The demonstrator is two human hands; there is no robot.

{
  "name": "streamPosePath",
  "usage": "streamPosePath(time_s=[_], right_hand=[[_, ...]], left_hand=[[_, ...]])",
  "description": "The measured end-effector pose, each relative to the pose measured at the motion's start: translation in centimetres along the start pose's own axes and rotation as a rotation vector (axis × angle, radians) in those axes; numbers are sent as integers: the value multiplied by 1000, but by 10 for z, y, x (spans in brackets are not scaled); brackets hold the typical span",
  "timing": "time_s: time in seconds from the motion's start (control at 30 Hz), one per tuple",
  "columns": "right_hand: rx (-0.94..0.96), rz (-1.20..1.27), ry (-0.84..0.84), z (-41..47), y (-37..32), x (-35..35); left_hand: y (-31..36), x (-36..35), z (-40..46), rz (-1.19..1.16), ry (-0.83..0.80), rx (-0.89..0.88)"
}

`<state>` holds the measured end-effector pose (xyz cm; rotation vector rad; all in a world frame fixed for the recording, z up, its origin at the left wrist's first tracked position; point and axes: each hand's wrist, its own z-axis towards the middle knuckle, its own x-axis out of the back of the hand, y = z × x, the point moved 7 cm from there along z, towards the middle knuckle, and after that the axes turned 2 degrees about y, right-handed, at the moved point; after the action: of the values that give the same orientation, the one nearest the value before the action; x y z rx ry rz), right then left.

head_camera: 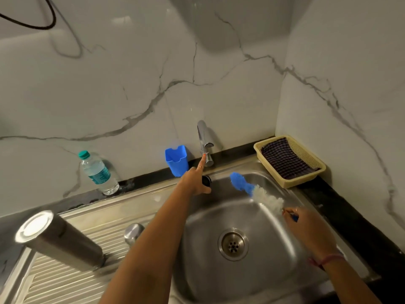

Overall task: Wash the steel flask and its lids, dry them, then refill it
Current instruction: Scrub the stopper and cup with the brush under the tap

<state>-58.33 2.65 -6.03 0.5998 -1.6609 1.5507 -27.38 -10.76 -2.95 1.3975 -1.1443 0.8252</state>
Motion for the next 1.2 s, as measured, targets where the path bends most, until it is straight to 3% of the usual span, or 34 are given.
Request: streamPosePath(time_s=[0.33, 0.73, 1.2], right_hand=[[-36, 6, 11, 22, 5, -16], [-17, -5, -1, 29, 7, -27], [-67, 7, -14, 25, 20, -38]], left_hand=[[-2, -2, 47, 264, -132, -9], [9, 5, 53, 423, -13, 32], [5, -10, 52, 339, 1, 84]])
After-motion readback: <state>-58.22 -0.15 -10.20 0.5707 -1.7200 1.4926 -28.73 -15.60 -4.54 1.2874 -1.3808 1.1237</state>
